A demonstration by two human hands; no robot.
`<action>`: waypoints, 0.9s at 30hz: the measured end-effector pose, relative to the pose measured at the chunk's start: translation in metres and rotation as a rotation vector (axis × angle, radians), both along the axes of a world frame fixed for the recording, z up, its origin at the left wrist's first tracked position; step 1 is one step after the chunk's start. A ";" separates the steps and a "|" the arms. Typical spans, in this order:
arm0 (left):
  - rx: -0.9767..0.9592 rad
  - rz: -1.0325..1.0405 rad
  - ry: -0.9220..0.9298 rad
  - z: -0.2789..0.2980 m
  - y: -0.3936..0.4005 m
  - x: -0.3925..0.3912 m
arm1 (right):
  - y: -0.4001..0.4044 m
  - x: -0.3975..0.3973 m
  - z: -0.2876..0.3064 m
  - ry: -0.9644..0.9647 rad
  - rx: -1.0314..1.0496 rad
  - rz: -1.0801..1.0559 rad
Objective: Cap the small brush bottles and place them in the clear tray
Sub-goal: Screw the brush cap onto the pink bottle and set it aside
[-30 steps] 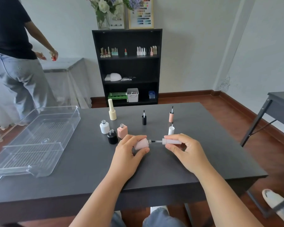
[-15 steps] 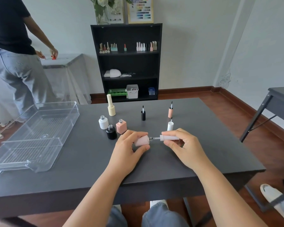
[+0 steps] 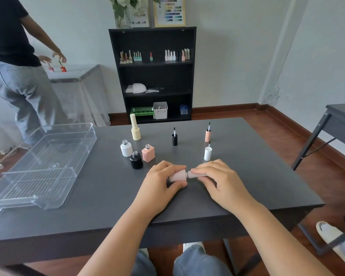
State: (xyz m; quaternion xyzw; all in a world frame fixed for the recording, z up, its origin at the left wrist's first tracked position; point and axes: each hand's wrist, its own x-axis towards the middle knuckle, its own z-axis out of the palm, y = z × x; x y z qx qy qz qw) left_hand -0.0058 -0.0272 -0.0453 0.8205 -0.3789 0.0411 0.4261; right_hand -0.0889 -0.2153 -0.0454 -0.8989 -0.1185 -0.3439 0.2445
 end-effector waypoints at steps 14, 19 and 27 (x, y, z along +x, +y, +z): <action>-0.137 0.035 -0.021 0.002 0.001 0.002 | 0.008 0.000 0.002 0.191 0.444 0.056; -0.121 0.022 -0.033 0.001 0.001 0.001 | 0.010 0.000 0.002 0.170 0.440 -0.021; -0.163 0.025 -0.027 0.000 0.001 0.003 | 0.011 -0.003 0.007 0.318 0.668 0.074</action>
